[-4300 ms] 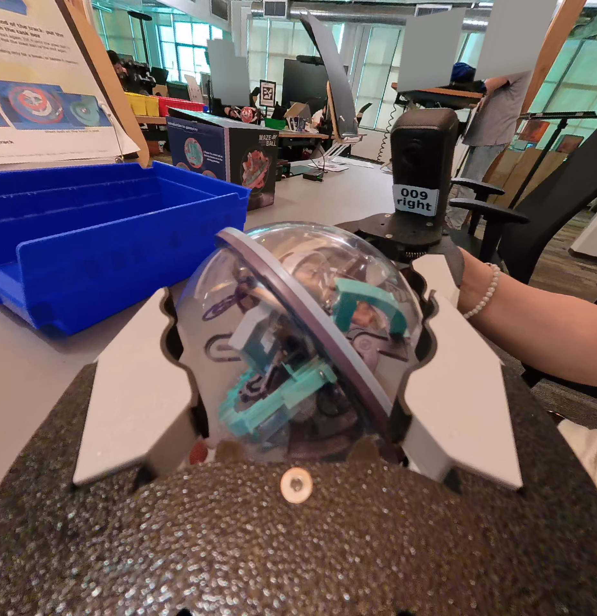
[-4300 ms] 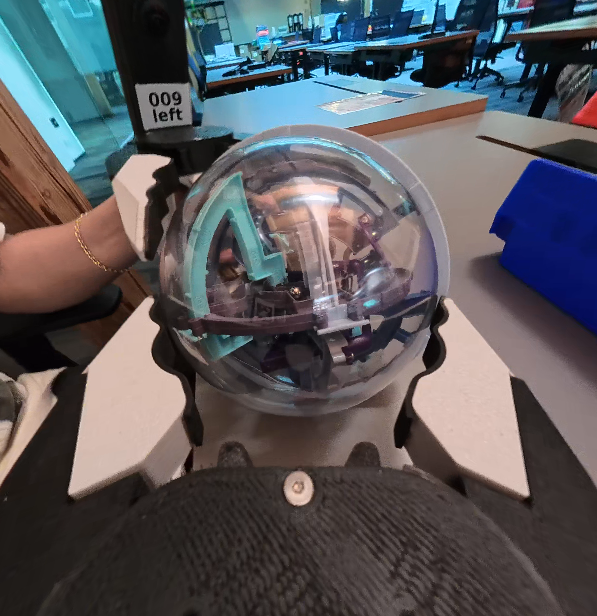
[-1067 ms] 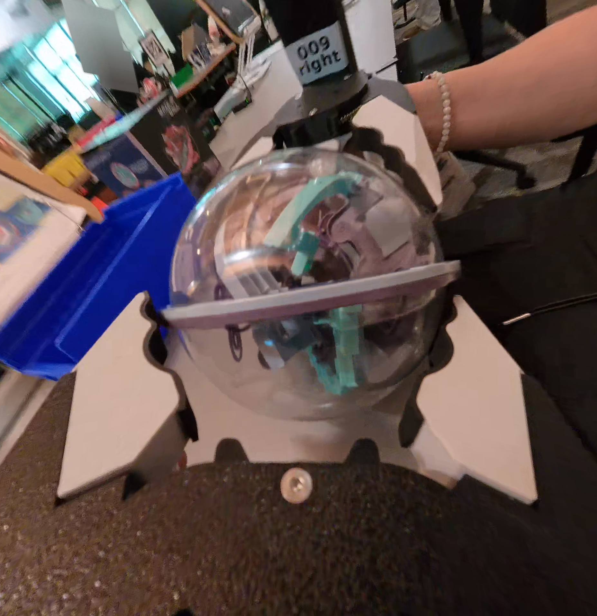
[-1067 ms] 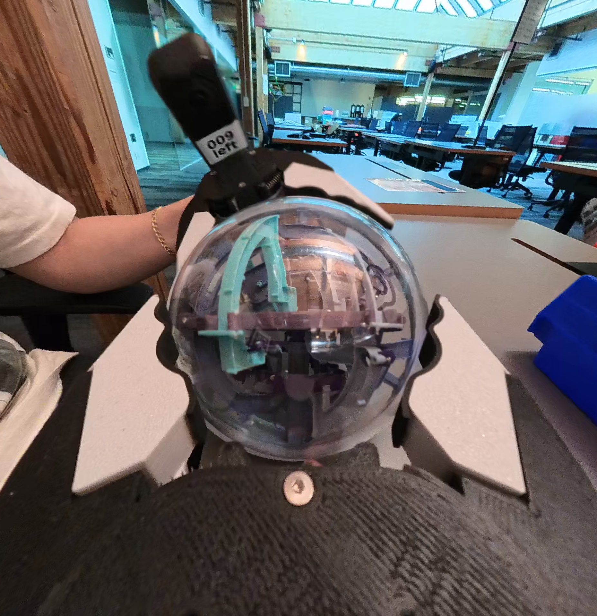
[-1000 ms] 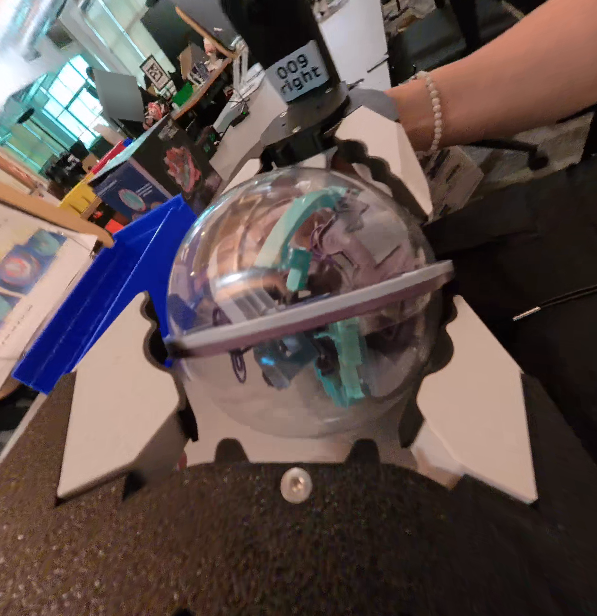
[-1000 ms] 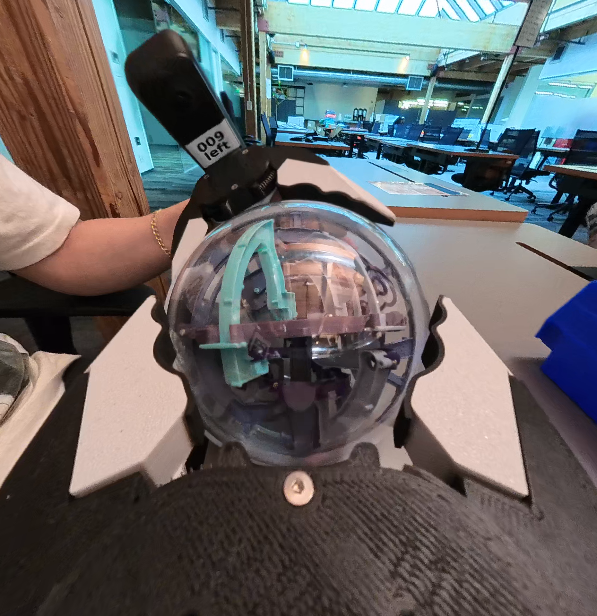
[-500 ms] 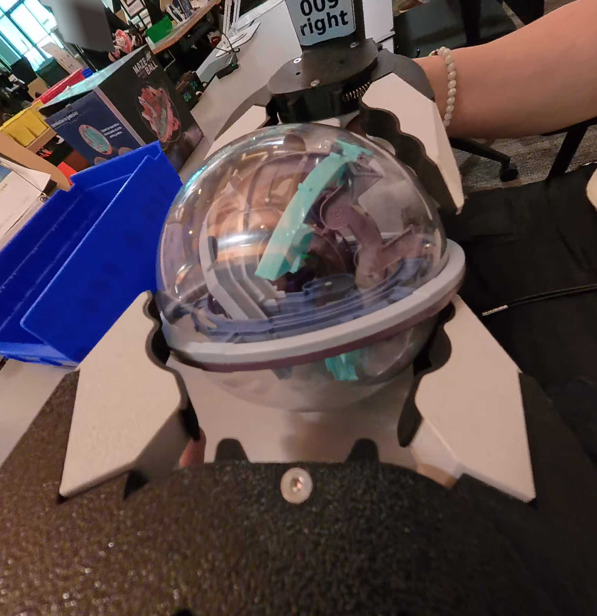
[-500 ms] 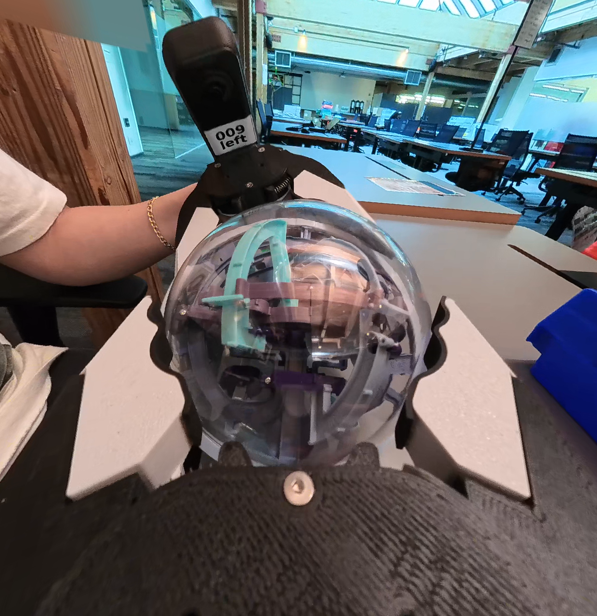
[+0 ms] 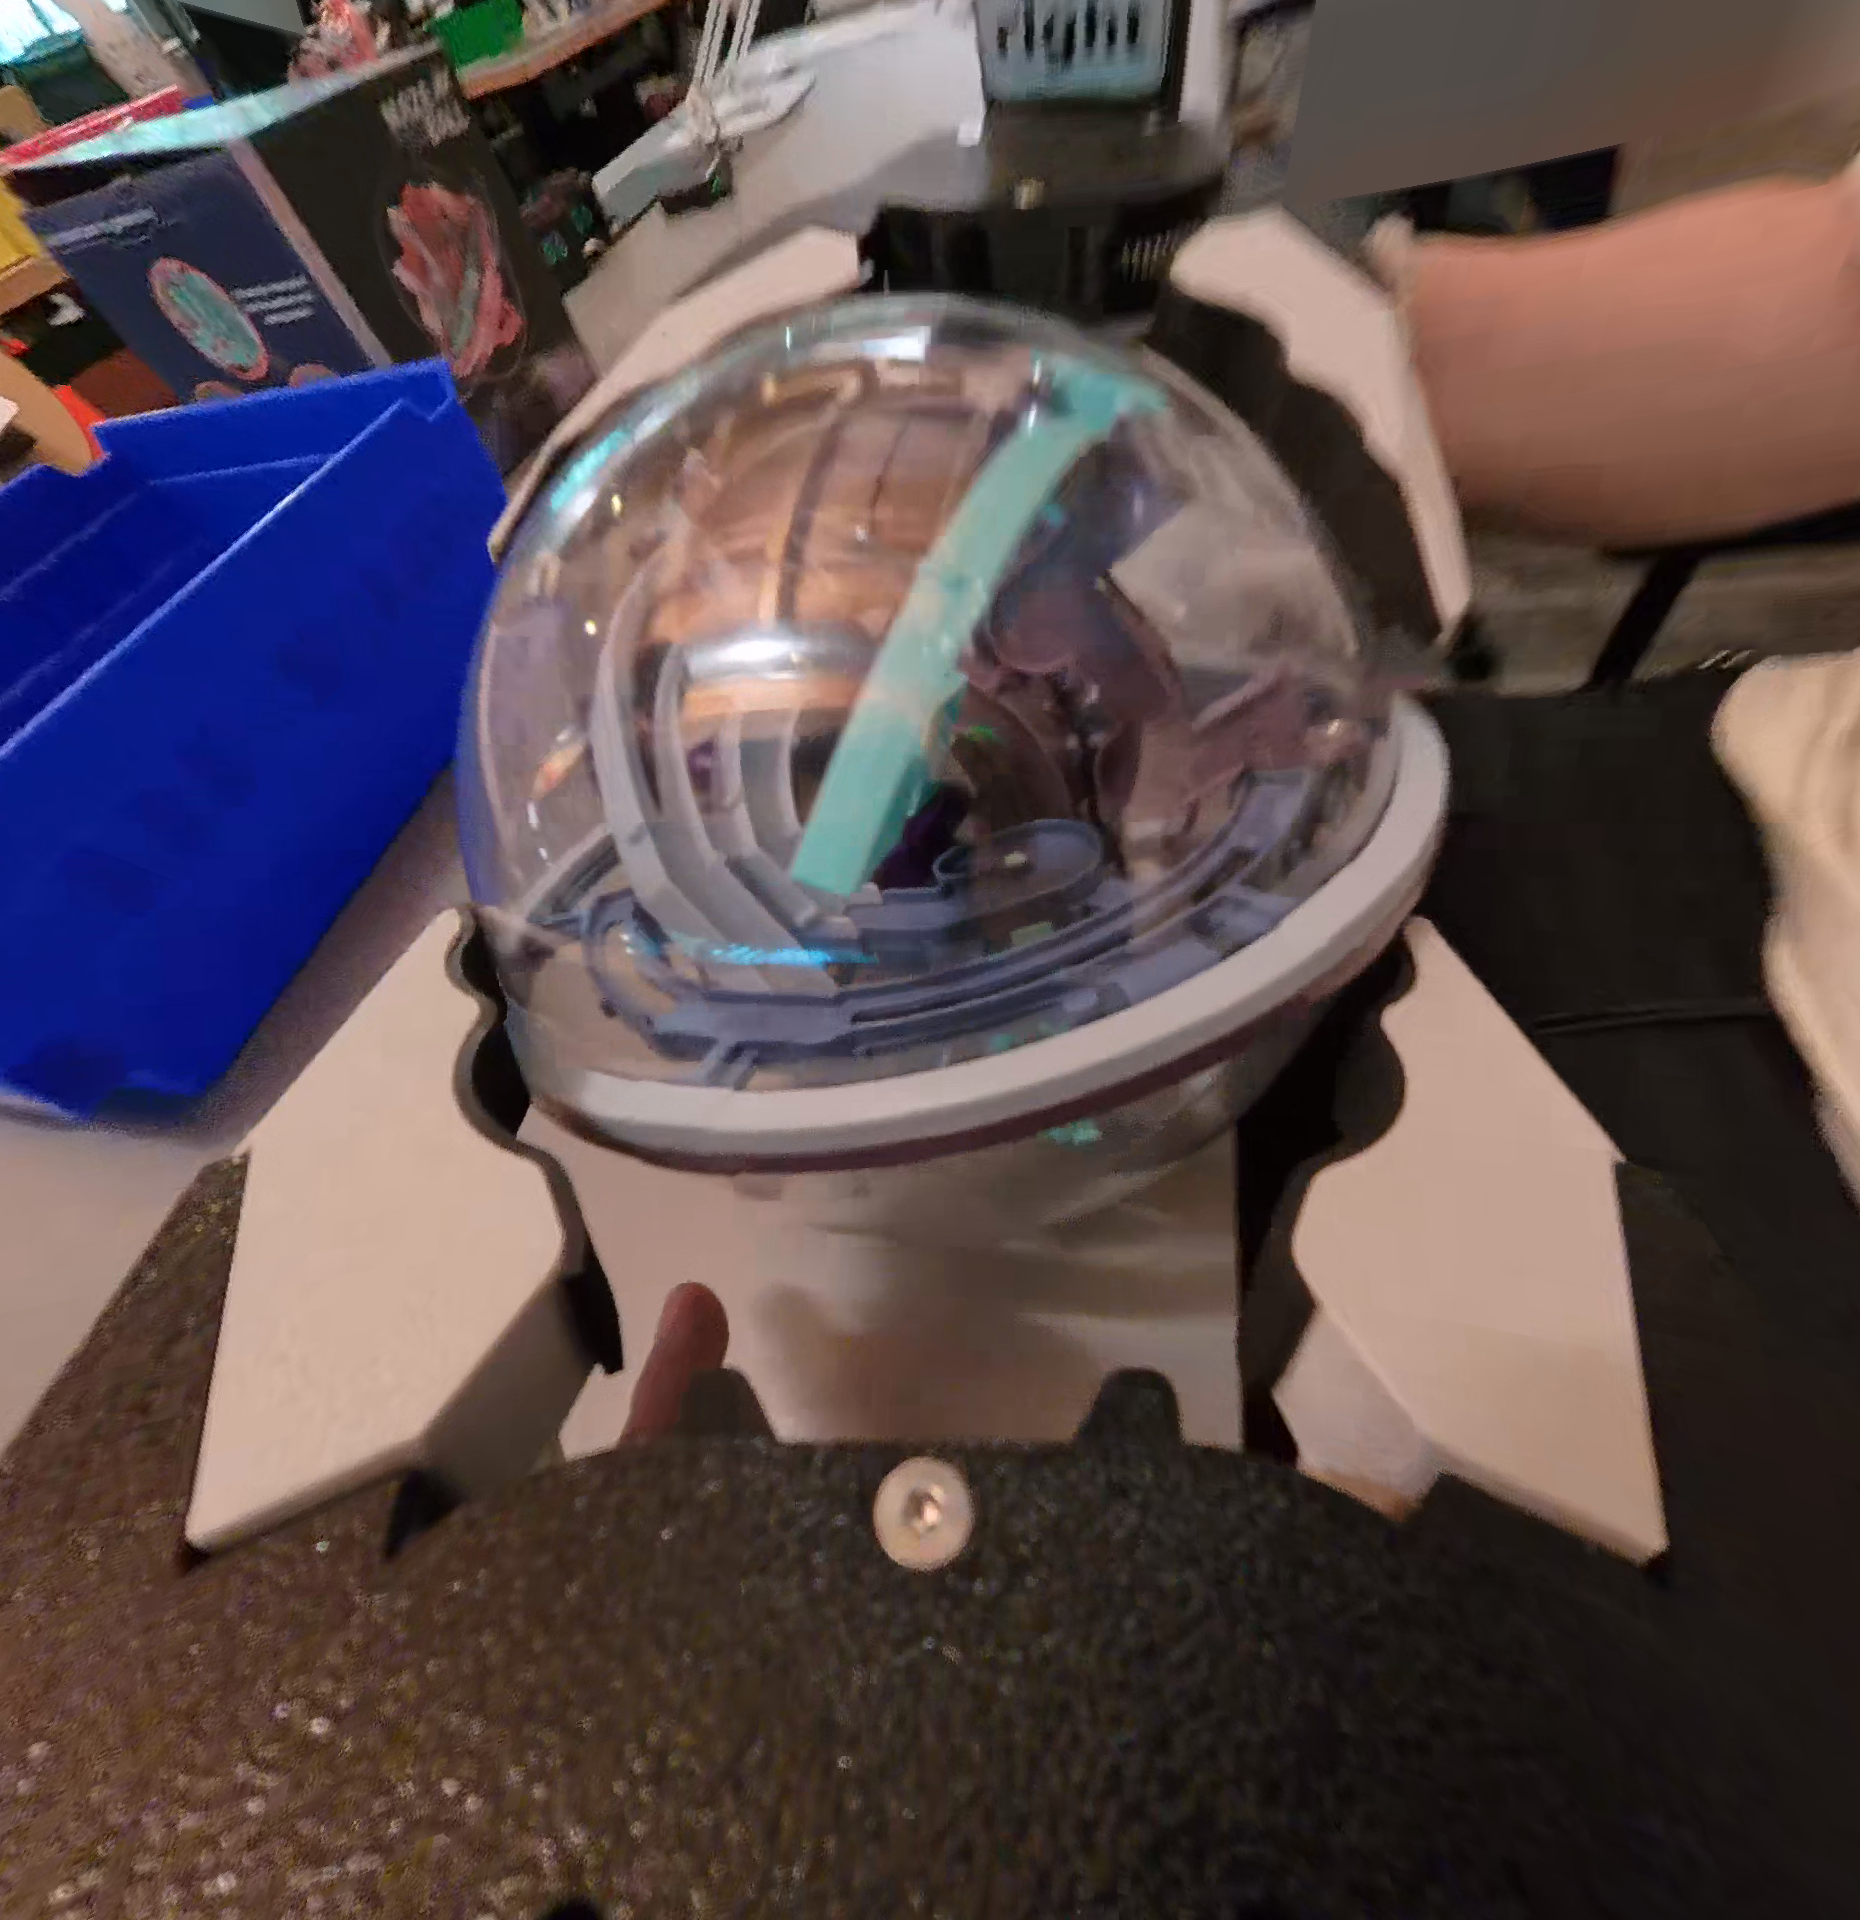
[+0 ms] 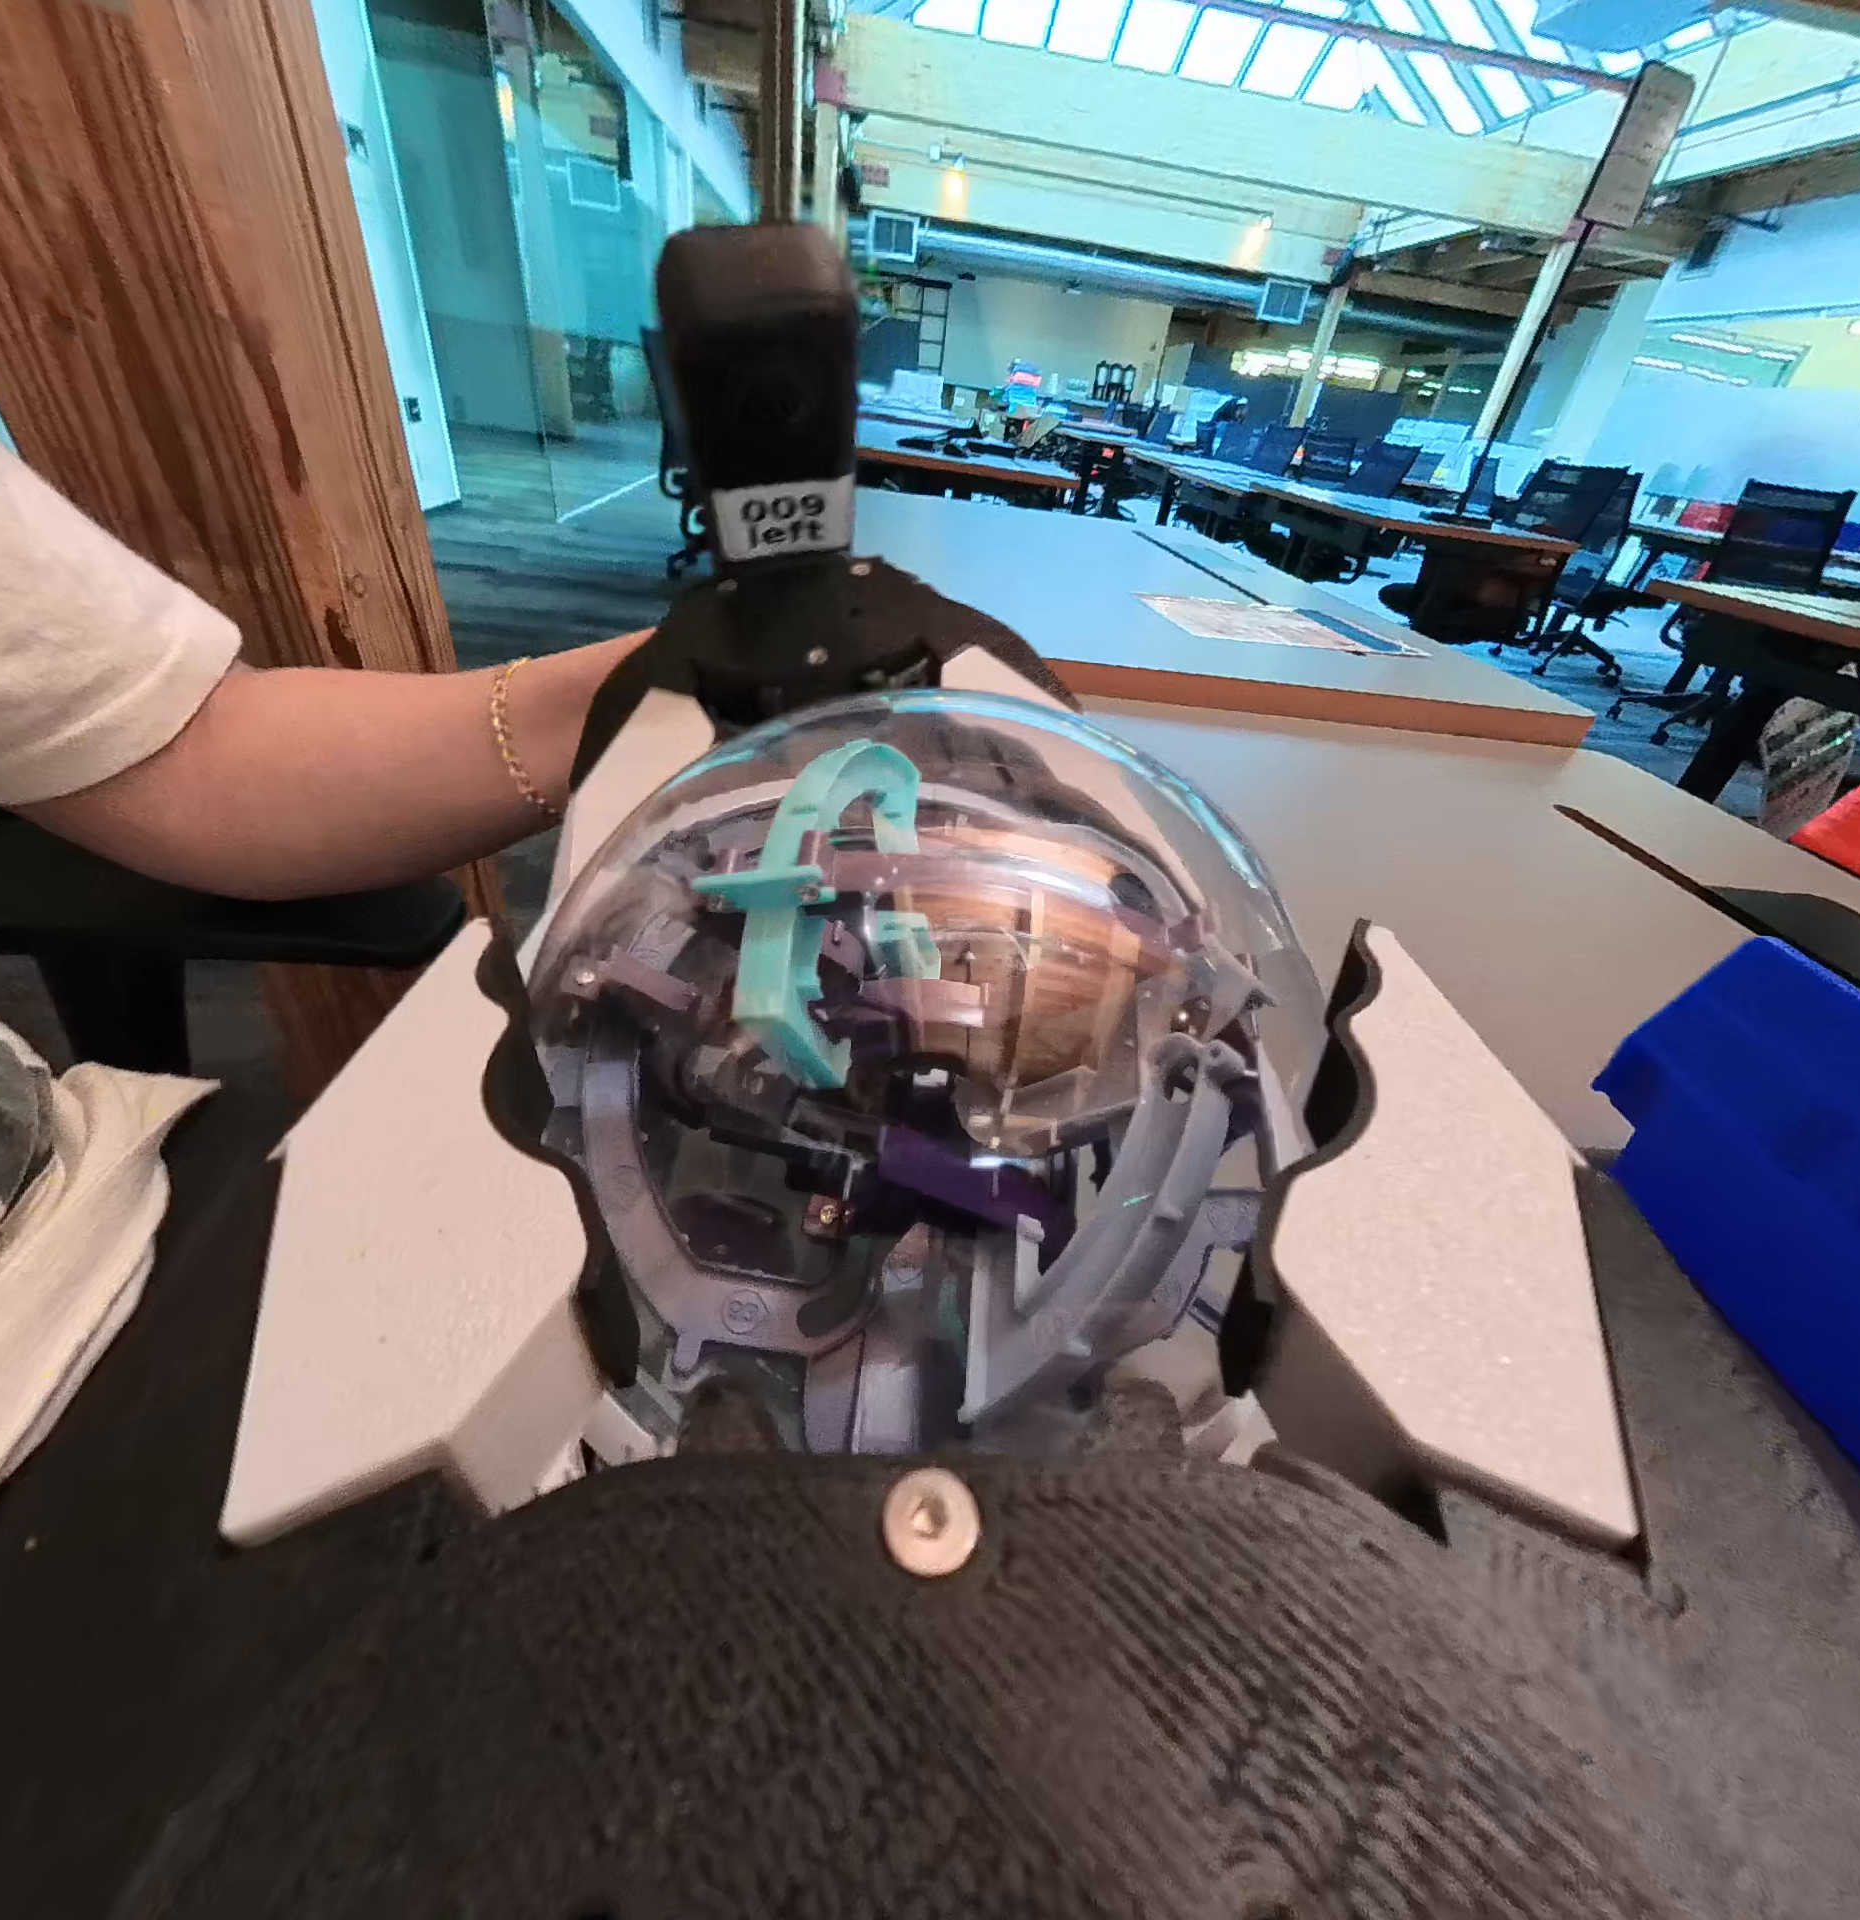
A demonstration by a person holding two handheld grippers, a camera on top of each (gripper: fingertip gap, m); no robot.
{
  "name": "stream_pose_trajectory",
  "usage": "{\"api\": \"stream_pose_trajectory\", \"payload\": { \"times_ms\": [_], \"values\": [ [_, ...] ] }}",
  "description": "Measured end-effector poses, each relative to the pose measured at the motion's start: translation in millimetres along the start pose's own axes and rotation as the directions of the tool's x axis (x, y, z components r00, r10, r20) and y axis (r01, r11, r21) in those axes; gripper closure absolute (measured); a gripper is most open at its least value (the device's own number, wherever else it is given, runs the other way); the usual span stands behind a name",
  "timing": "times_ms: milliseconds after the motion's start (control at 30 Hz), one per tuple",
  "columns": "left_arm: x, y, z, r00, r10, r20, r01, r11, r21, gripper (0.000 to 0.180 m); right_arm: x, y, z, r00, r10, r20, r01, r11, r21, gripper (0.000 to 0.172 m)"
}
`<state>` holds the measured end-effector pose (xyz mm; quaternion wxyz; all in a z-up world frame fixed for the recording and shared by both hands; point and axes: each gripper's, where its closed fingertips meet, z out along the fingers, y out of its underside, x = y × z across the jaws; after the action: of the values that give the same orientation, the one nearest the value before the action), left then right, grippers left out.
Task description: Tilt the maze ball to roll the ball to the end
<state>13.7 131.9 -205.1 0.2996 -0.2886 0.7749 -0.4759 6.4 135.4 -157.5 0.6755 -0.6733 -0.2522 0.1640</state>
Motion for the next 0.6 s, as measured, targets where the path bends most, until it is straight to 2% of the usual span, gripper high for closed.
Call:
{"api": "stream_pose_trajectory", "payload": {
  "times_ms": [133, 233, 333, 467, 600],
  "values": [
    [7.0, -15.4, -10.4, 0.989, -0.116, -0.093, 0.125, 0.987, 0.097, 0.029, -5.5, 1.7, 0.8, 0.999, -0.029, 0.023, 0.029, 0.999, -0.022, 0.022],
    [7.9, -24.3, -15.2, 0.968, -0.203, -0.146, 0.223, 0.964, 0.144, 0.023, -5.8, 2.1, 1.1, 0.999, -0.026, 0.025, 0.026, 0.999, -0.021, 0.022],
    [-3.3, -21.7, -15.4, 0.971, -0.218, -0.1, 0.231, 0.963, 0.139, 0.043, -4.7, 2.3, 1.3, 1.0, -0.02, 0.019, 0.021, 1.0, -0.023, 0.022],
    [-5.6, -19.5, -16.1, 0.966, -0.241, -0.09, 0.251, 0.96, 0.127, 0.043, -1.5, 1.5, 0.1, 1.0, -0.004, 0.007, 0.004, 1.0, -0.011, 0.024],
    [-12.8, -7.5, -18.2, 0.96, -0.275, -0.053, 0.278, 0.957, 0.078, 0.044, 9.1, 0.4, -7.8, 0.999, 0.025, -0.03, -0.025, 1.0, 0.004, 0.037]
  ]
}}
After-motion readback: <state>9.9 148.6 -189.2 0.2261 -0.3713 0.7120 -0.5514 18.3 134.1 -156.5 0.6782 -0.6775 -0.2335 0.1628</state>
